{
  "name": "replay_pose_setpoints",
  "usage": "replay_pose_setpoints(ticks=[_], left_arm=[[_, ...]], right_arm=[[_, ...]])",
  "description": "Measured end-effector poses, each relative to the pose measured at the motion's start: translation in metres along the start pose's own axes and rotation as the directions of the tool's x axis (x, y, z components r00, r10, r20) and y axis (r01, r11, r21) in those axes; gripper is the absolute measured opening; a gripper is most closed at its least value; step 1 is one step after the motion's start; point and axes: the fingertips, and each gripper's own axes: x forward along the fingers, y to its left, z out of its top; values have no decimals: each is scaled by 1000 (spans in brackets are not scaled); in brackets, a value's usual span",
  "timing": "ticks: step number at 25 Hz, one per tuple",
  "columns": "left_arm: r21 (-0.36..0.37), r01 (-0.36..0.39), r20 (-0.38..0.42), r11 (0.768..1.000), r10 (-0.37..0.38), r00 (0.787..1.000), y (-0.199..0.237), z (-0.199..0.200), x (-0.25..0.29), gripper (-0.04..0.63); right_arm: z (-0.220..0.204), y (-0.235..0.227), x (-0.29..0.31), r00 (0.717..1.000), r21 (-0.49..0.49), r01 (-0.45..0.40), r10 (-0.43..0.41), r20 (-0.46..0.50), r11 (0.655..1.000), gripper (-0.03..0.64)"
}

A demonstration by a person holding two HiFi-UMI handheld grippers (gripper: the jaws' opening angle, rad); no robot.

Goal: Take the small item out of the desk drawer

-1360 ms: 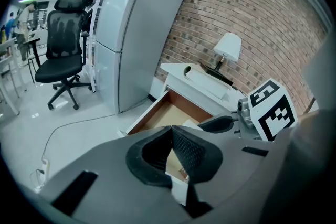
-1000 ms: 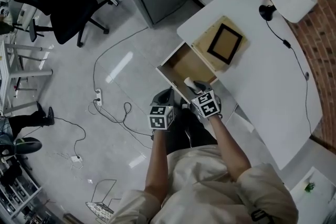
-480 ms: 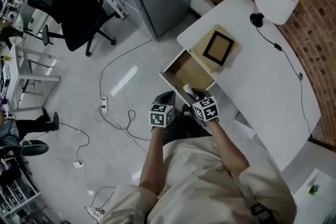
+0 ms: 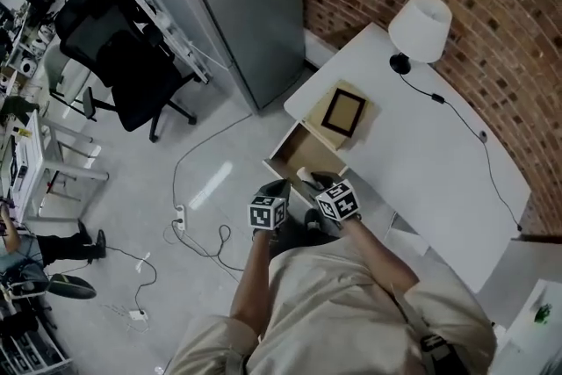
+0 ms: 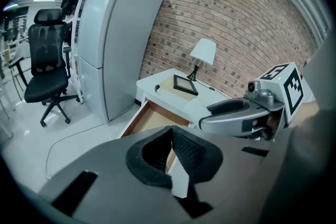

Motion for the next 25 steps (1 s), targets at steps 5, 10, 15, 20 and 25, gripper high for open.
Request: replay_pose_setpoints(ticks=[5,10,15,20,25], left_arm=[[16,14,39,1000,-15,999,-17,16,-6,17],[22,2,71,1000,-4,997,-26,24,-13,17],[26,-5,76,1000,3,997,-26,21,-21,17],[15,-20,89,1000,19,996,-21,18,-23,17],[-3,-35,100,999,36,994,-14,22,-28,17]], right_arm=[[8,10,-10,999,7,-20,20,41,1000,158],[10,9,-13,997,10,-39,38,61,999,158],[9,8,-9,997,47,-44,41,64,998,158],[4,4,-5,997,60,-49,46,59,997,158],[2,1,-5,997,97,-48,42,68,994,158]])
